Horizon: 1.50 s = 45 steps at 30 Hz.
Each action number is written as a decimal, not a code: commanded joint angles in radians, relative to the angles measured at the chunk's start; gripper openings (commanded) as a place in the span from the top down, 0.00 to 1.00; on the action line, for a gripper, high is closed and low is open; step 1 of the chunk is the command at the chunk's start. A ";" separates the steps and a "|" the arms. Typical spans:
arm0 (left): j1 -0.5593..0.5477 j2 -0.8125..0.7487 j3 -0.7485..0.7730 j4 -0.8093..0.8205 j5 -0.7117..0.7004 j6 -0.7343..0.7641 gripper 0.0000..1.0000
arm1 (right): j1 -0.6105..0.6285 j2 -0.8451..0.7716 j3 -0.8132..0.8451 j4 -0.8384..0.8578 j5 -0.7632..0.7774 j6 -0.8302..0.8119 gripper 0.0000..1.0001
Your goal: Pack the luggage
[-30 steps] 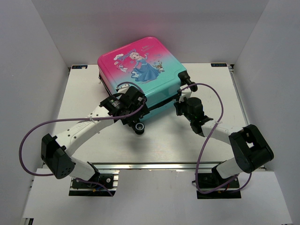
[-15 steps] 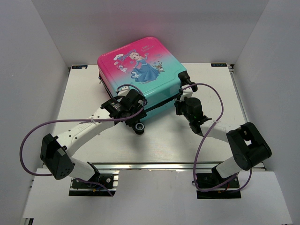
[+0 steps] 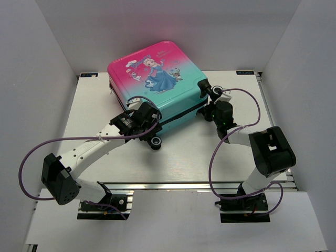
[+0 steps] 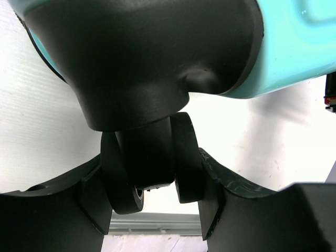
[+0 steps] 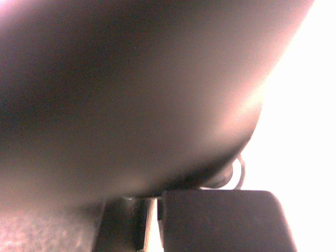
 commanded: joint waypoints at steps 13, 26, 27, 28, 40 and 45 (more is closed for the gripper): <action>0.182 -0.037 -0.073 -0.075 -0.109 0.130 1.00 | -0.209 0.214 0.191 0.150 -0.063 0.145 1.00; 0.256 -0.074 -0.121 0.127 0.049 0.331 1.00 | -0.246 0.229 0.055 0.283 -0.368 0.231 1.00; 0.256 -0.065 -0.113 0.126 0.052 0.349 1.00 | -0.249 0.232 0.047 0.326 -0.402 0.237 1.00; 0.256 -0.057 -0.102 0.115 0.044 0.357 1.00 | -0.248 0.231 0.044 0.334 -0.413 0.242 1.00; 0.317 -0.001 -0.096 0.198 0.078 0.488 1.00 | -0.311 0.318 0.087 0.566 -0.732 0.409 1.00; 0.351 -0.005 -0.096 0.206 0.057 0.495 1.00 | -0.337 0.311 0.122 0.430 -0.624 0.350 1.00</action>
